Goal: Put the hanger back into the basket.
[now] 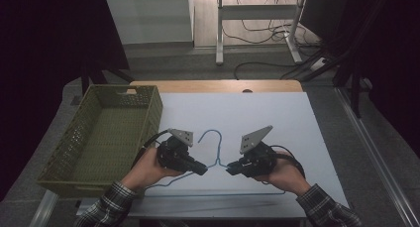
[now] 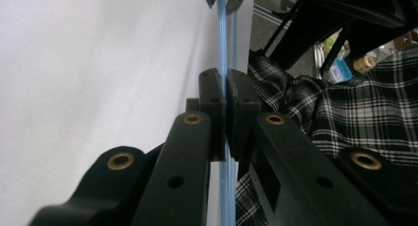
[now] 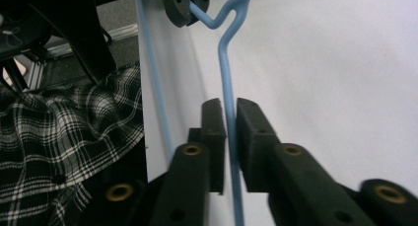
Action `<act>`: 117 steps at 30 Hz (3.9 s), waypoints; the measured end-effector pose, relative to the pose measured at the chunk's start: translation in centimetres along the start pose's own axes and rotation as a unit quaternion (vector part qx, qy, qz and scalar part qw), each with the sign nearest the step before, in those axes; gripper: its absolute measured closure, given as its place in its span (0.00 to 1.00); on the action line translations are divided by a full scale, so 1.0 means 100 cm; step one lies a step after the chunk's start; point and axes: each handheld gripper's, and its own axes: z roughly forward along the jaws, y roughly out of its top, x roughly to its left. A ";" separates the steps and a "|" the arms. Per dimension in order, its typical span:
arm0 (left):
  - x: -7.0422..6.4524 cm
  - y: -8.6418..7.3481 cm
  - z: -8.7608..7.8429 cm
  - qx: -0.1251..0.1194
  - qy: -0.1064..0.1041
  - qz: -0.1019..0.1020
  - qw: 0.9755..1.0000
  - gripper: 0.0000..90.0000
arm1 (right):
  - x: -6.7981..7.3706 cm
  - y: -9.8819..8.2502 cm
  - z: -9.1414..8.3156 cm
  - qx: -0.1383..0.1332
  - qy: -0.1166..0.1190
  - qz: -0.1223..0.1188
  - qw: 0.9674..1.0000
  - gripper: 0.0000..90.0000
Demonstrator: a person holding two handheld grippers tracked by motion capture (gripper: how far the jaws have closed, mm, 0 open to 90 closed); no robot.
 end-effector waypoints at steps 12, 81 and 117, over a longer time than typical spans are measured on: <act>-0.001 -0.004 -0.017 -0.041 0.027 -0.010 0.999 0.97 | -0.005 -0.004 -0.018 -0.028 -0.052 0.018 0.998 0.48; 0.009 -0.186 -0.234 -0.262 0.338 -0.195 0.883 0.97 | 0.007 -0.094 -0.062 -0.113 -0.203 0.184 0.955 0.01; 0.068 -0.209 -0.180 -0.172 0.400 -0.256 0.863 0.80 | 0.006 -0.102 -0.058 -0.102 -0.198 0.187 0.957 0.01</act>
